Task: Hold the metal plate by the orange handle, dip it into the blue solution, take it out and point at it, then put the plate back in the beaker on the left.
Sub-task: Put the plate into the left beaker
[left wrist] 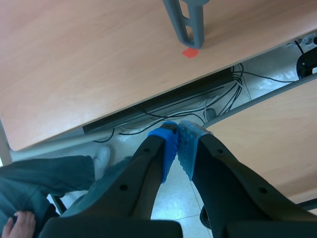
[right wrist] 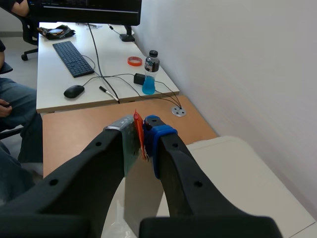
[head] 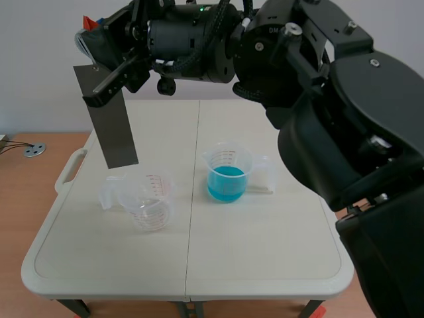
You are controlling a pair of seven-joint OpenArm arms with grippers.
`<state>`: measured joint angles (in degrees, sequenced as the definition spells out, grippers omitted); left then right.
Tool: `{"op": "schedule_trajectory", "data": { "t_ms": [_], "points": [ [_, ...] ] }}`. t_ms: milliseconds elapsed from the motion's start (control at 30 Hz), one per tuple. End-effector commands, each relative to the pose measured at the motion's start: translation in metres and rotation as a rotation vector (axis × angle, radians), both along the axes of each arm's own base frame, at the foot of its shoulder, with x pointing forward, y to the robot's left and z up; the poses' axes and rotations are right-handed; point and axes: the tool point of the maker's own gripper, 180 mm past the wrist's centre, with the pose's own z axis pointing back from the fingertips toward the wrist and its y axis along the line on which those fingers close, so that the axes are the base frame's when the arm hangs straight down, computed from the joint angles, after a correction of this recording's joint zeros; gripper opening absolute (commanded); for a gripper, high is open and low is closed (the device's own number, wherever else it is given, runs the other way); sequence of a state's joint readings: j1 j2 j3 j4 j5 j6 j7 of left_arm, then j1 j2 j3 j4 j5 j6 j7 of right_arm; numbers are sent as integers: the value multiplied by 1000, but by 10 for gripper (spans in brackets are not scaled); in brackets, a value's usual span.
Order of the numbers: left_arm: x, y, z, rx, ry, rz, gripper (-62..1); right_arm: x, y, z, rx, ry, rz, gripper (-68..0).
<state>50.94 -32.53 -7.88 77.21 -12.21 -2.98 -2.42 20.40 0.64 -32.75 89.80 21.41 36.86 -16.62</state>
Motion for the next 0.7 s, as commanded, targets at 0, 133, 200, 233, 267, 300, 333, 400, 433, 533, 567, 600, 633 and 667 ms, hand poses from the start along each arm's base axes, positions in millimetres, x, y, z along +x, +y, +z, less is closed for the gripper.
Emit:
{"op": "schedule_trajectory", "data": {
  "t_ms": [0, 133, 200, 233, 267, 300, 333, 400, 433, 533, 567, 600, 633, 667],
  "points": [
    [-1, -2, 1, -6, -8, 1, -594, 0, 1, 19, 38, -40, 4, -660],
    [-1, -2, 1, -6, -8, 1, -594, 1, 1, 17, 35, -38, -1, -660],
    [-1, -2, 1, -5, -7, 1, -594, 2, 1, 18, 36, -38, -4, -660],
    [-1, -2, 1, -5, -6, 2, -594, 3, 0, 17, 36, -35, -11, -660],
    [-1, -2, 1, -4, -4, 2, -594, 4, 0, 17, 36, -34, -16, -660],
    [-1, -2, 1, -4, -4, 2, -594, 4, -1, 17, 36, -33, -19, -660],
    [-1, -2, 1, -4, -4, 2, -594, 4, -1, 16, 34, -30, -19, -660],
    [-2, -1, 0, -3, 0, 3, -594, 4, -1, 14, 28, -24, -24, -660],
    [-2, -1, 0, -3, 0, 3, -594, 5, -1, 13, 24, -20, -30, -660],
    [-2, -1, 0, -2, 3, 4, -594, 8, -3, 8, 16, -5, -57, -660],
    [-2, -1, 0, -2, 3, 4, -594, 8, -3, 7, 16, -1, -58, -660],
    [-2, -1, 0, -2, 3, 4, -594, 8, -3, 5, 16, 2, -58, -660],
    [-2, -1, 0, -2, 3, 4, -594, 7, -3, 4, 16, 6, -58, -660],
    [-2, -1, 0, -2, 3, 4, -594, 7, -3, 4, 16, 9, -58, -660]
  ]
}}
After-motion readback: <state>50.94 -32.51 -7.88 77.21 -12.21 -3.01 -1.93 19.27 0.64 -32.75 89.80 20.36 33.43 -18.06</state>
